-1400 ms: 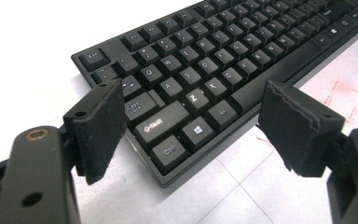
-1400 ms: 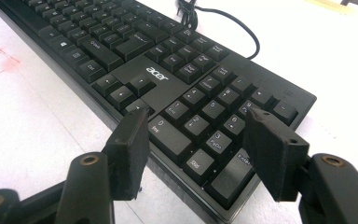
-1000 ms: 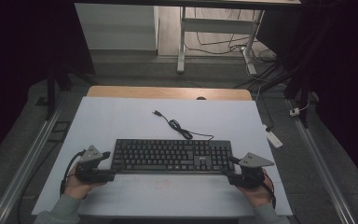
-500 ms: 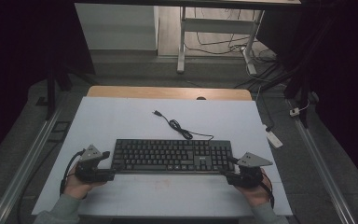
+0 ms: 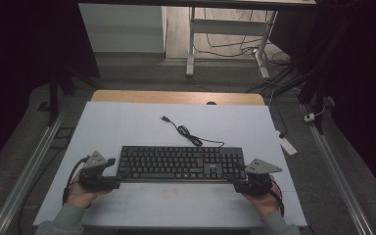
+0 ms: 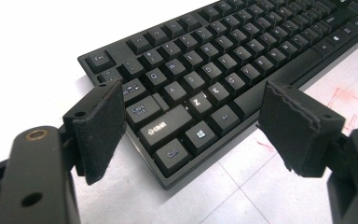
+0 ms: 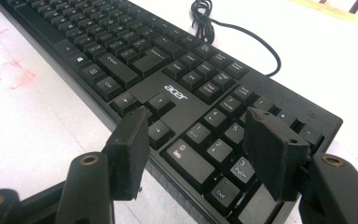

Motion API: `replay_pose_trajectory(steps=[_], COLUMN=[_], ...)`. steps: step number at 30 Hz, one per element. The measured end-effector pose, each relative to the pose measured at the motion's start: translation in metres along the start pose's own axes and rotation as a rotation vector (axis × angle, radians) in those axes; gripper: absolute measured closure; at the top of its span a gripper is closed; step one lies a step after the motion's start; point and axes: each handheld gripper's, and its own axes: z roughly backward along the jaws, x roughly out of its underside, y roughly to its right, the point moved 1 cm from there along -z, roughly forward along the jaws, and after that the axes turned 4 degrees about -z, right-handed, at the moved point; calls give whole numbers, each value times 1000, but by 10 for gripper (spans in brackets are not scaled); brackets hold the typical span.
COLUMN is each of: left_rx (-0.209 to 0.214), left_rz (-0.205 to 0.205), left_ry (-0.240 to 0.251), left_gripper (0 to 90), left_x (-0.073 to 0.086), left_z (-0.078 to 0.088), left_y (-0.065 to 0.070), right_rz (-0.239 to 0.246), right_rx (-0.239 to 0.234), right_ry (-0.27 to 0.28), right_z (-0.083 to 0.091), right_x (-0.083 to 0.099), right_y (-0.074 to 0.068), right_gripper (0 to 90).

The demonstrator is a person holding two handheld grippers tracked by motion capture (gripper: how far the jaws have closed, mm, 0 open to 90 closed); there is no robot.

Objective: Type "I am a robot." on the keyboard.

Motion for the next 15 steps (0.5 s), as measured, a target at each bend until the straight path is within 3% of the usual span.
replay_pose_trajectory(steps=[8,15], left_rx=[5,10], left_rz=[-5,10], left_ry=[0,1], left_gripper=[248,269], left_x=[-3,-4], left_z=[0,1], left_y=[0,0], right_rz=[-6,4], right_rx=[-20,-43], right_ry=[28,21], right_z=[-3,-9], right_x=[-13,-21], right_y=[-2,-8], right_gripper=[414,418])
